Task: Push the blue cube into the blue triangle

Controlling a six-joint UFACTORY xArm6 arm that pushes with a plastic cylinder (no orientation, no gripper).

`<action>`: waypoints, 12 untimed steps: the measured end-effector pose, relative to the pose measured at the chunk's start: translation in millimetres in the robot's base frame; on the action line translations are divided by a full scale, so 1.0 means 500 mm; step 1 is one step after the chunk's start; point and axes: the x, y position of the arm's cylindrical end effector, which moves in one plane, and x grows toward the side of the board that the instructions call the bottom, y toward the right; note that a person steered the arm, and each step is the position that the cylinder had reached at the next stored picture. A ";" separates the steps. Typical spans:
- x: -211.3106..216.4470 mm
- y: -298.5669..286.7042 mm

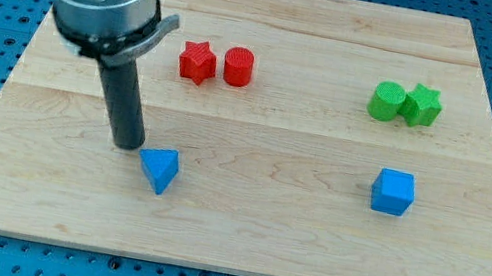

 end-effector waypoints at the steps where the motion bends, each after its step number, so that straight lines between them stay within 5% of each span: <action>1: 0.022 0.097; 2: -0.116 0.106; 4: -0.133 0.590; 5: -0.041 0.577; 6: 0.027 0.436; 8: -0.011 0.534; 9: 0.124 0.524; 11: 0.082 0.274; 12: 0.017 0.338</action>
